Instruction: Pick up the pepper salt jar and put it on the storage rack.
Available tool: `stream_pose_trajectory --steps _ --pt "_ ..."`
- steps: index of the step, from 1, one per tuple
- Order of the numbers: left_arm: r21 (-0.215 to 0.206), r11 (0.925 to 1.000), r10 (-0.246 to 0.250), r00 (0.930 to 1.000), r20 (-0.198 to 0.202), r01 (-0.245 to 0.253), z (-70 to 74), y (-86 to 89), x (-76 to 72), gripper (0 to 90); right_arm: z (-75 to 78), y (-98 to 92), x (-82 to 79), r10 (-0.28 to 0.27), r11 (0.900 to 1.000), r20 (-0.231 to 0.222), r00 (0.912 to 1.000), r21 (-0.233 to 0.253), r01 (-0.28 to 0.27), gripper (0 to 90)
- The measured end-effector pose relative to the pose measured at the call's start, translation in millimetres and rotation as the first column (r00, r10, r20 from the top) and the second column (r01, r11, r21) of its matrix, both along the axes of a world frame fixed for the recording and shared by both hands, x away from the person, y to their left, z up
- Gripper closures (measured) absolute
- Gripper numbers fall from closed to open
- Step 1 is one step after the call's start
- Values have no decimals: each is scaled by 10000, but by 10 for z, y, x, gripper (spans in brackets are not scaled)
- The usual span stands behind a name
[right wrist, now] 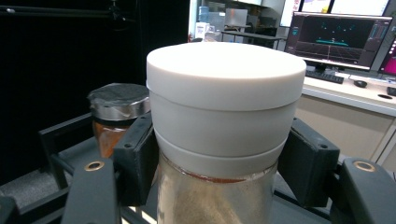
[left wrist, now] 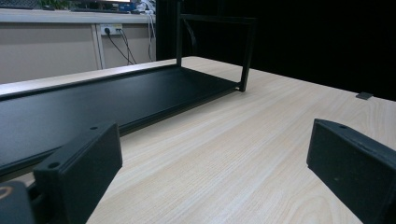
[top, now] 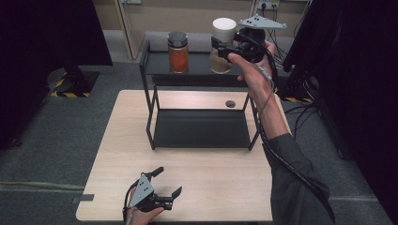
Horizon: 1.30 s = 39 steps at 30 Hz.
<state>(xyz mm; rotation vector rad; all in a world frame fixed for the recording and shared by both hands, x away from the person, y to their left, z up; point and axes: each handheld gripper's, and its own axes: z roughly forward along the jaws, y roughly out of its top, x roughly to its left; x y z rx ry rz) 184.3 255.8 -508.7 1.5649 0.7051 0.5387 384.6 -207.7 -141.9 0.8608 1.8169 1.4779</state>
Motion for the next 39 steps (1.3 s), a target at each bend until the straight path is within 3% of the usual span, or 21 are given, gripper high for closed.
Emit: stream_pose_trajectory --steps 16,39 --pt "-39 10000 2 10000 -19 -2 -4 -4 3 26 -107 67 190 -548 9984 -54 9985 105 548 356" --pt "-30 10000 -44 10000 3 44 -1 -5 2 26 -267 125 312 -640 9977 -148 9978 227 643 355"
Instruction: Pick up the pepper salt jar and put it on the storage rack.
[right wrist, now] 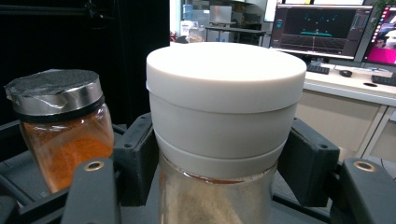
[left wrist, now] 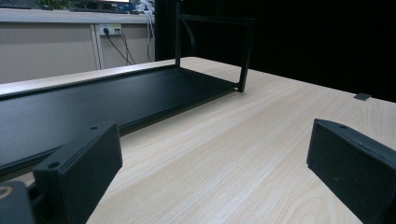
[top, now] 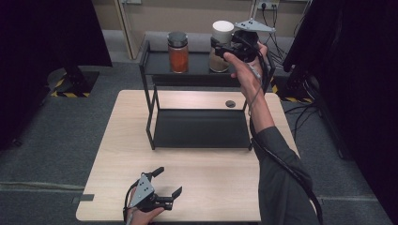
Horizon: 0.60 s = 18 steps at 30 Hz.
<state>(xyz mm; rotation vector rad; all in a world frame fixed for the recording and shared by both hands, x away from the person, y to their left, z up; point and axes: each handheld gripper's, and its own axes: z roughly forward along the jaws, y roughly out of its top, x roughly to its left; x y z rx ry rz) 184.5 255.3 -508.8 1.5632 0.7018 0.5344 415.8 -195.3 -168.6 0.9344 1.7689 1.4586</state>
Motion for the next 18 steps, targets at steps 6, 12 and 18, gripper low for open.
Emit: stream_pose_trajectory --steps 6,12,18 --pt "8 10000 14 10000 16 -14 0 0 -3 26 -25 2 0 -48 9999 -12 10000 105 48 354" --pt "46 10000 15 10000 34 -15 2 -7 -9 26 -27 12 -27 -195 9995 -103 9998 237 198 245" --pt "86 10000 5 10000 17 -5 6 -11 -11 26 -56 -40 -64 -123 9983 -201 9997 572 135 104"
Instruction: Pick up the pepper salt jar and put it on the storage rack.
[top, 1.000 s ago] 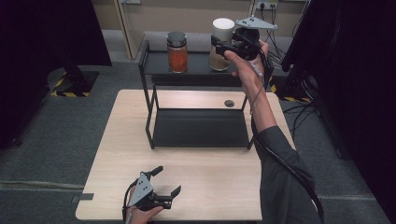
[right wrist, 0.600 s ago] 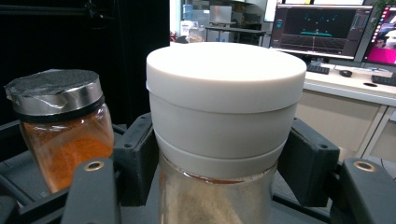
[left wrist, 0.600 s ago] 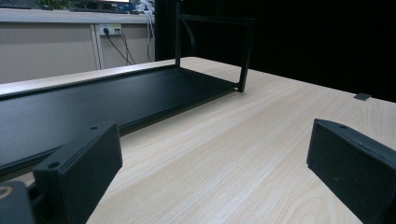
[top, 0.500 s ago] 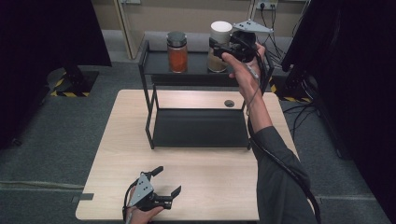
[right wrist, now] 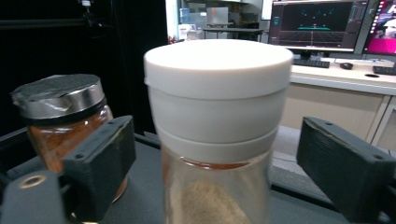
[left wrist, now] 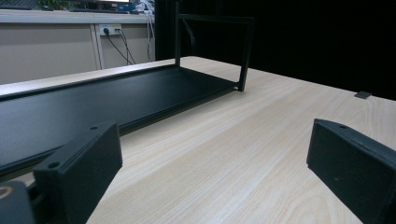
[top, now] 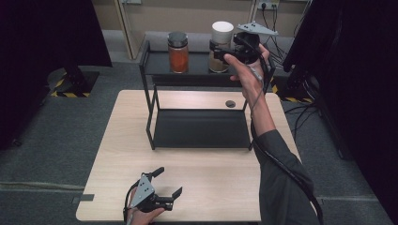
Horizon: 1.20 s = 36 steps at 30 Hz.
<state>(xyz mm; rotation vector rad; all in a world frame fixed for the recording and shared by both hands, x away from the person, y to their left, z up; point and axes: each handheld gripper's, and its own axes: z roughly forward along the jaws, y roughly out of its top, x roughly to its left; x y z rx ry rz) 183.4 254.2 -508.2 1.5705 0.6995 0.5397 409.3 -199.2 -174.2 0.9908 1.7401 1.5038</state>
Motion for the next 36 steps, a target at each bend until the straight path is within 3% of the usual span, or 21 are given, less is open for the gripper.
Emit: stream_pose_trajectory --steps 7,21,36 --pt "40 10000 2 10000 -9 -2 1 -4 -1 26 -61 -79 -120 -43 9998 186 9998 216 39 6" --pt "60 10000 24 10000 3 -24 -2 -7 -2 26 -174 -230 -411 668 9977 782 9947 95 -678 4" --pt "53 10000 59 10000 9 -59 -5 -8 -6 26 -498 -406 -684 1339 9902 1162 9842 254 -1377 4"
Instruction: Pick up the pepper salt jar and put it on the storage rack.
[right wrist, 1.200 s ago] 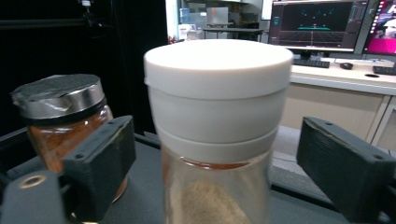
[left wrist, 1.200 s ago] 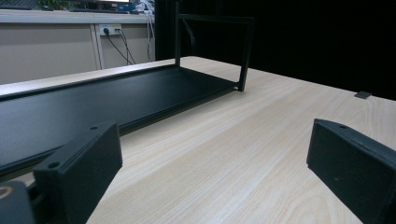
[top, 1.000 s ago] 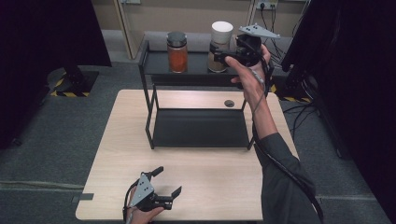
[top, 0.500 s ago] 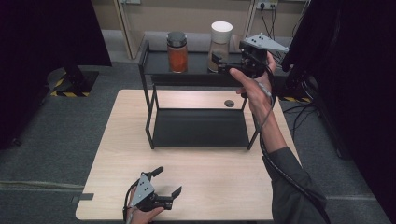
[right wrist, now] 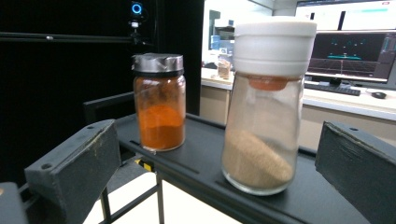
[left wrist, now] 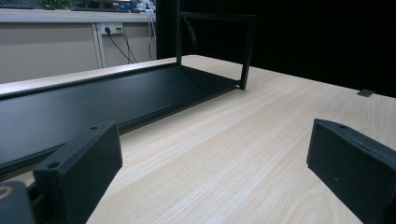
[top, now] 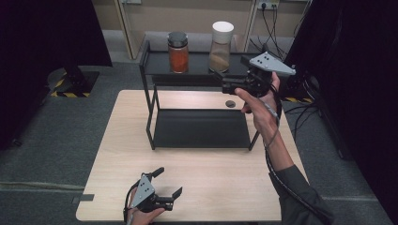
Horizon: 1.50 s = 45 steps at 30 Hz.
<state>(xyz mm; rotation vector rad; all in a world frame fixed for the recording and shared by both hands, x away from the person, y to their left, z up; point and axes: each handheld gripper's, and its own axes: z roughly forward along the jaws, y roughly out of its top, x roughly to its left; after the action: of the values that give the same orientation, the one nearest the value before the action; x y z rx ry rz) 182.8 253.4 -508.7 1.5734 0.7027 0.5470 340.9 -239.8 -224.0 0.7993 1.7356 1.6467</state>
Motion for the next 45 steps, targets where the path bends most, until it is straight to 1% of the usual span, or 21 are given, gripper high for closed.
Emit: stream_pose_trajectory --steps 6,12,16,24,27,30,33,37,45 --pt "-11 10000 7 10000 4 -7 -1 2 0 26 -94 -47 -58 264 9996 49 9996 72 -264 4" --pt "-19 10000 21 10000 6 -21 -2 3 -1 26 -178 -75 -133 453 9990 212 9987 0 -453 4" --pt "-12 10000 19 10000 14 -19 -1 2 -1 26 -237 -96 -180 560 9984 226 9982 -5 -560 4" --pt "-14 10000 31 10000 39 -31 -2 2 -5 26 -417 -121 -279 865 9963 201 9960 -21 -865 4" --pt "-21 10000 37 10000 50 -37 -2 3 -7 26 -488 -125 -314 894 9960 243 9957 -69 -893 4" --pt "-11 10000 39 10000 49 -38 -2 3 -6 26 -552 -142 -334 989 9951 191 9949 -58 -988 4" --pt "-7 10000 32 10000 57 -32 -1 1 -7 26 -615 -163 -360 1030 9947 170 9945 22 -1031 4" --pt "-4 10000 38 10000 52 -38 -2 2 -7 26 -700 -193 -408 983 9952 206 9949 0 -984 4" --pt "3 10000 44 10000 50 -44 -2 -3 -10 26 -889 -281 -473 1044 9943 15 9945 190 -1045 4"
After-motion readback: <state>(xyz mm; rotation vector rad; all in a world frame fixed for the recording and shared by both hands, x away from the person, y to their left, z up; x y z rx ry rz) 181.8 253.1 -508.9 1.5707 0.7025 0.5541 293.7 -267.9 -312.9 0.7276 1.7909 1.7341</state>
